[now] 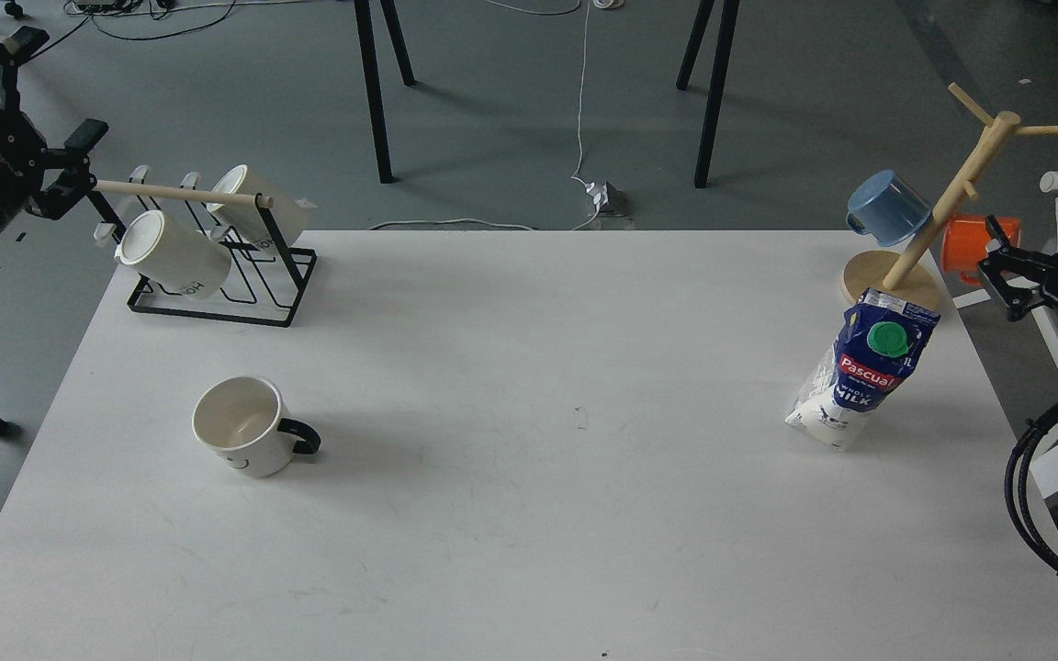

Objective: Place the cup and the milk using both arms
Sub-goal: 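Move the left gripper from rest toward the white mug on the table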

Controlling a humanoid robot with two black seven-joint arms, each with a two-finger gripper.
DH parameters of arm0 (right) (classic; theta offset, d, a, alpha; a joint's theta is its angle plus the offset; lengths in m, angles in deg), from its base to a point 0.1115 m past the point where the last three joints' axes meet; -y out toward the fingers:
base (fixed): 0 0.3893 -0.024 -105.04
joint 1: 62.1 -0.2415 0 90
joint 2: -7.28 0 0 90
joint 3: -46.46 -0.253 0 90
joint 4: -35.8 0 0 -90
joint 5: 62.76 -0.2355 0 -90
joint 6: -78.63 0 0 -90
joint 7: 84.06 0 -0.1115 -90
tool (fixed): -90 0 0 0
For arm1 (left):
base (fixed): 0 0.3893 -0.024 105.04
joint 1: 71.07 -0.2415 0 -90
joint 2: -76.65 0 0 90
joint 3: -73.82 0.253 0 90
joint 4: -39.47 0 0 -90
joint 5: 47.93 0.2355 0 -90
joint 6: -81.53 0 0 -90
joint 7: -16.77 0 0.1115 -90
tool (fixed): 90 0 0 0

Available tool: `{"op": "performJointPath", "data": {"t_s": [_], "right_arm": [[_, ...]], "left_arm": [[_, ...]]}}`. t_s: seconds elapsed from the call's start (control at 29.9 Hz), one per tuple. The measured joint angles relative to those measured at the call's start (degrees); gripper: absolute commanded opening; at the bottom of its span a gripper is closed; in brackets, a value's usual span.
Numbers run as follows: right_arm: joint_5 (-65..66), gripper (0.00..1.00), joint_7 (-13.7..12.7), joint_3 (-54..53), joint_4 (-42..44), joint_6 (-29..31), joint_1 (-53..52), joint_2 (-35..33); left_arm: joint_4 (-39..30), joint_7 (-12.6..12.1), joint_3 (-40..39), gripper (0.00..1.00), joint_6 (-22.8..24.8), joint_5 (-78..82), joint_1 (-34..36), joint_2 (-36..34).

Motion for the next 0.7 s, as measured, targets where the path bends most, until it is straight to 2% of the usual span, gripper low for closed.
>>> {"op": "performJointPath", "data": {"t_s": [0.47, 0.6, 0.7], "right_arm": [[-0.04, 0.97, 0.0, 0.09, 0.09, 0.0, 0.37, -0.05], [0.02, 0.96, 0.0, 0.16, 0.61, 0.0, 0.37, -0.02], [0.08, 0.97, -0.03, 0.16, 1.48, 0.0, 0.46, 0.02]], "left_arm": [[19.68, 0.0, 0.34, 1.0, 1.81, -1.21, -0.43, 8.13], [21.45, 0.0, 1.51, 1.0, 1.97, 2.21, -0.28, 8.89], [19.96, 0.0, 1.68, 1.0, 1.77, 8.09, 0.22, 8.67]]}}
